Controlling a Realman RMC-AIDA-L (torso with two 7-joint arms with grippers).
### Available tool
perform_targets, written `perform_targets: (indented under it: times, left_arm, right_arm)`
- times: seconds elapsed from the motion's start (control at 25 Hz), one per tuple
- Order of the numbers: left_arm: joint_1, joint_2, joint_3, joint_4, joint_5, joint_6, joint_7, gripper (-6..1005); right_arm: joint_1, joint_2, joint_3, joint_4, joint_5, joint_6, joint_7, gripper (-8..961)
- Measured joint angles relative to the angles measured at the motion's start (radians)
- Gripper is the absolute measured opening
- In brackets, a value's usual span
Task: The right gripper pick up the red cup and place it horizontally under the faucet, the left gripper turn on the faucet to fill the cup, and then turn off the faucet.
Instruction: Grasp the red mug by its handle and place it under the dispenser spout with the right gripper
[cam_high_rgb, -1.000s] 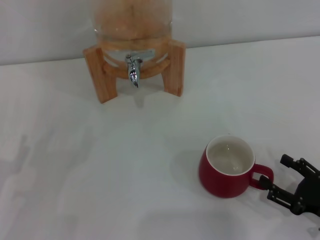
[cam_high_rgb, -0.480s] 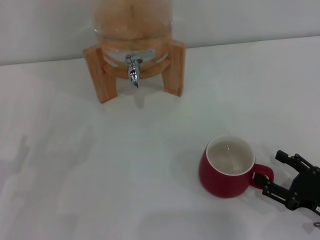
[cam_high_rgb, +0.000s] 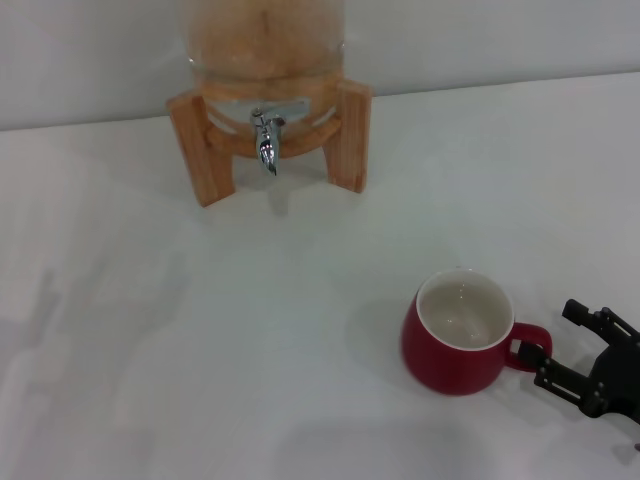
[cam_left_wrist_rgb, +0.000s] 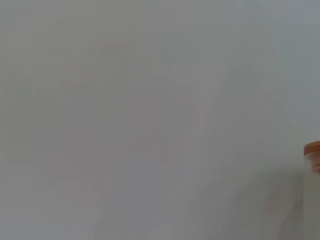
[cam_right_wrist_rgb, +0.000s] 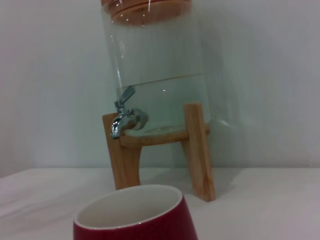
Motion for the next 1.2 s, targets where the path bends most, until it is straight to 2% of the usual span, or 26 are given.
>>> perform_targets:
  times: [1.12,1.2]
  left_arm:
    - [-0.001,0.0,0.0,0.003,0.002,0.0,0.0,860]
    - [-0.001,0.0,0.0,0.003,0.002,0.0,0.0,860]
  right_arm:
    - [0.015,0.0,-0.002,-0.012,0.012,0.036,0.001,825]
    - [0.015,0.0,-0.002,-0.012,0.013,0.037,0.001,709]
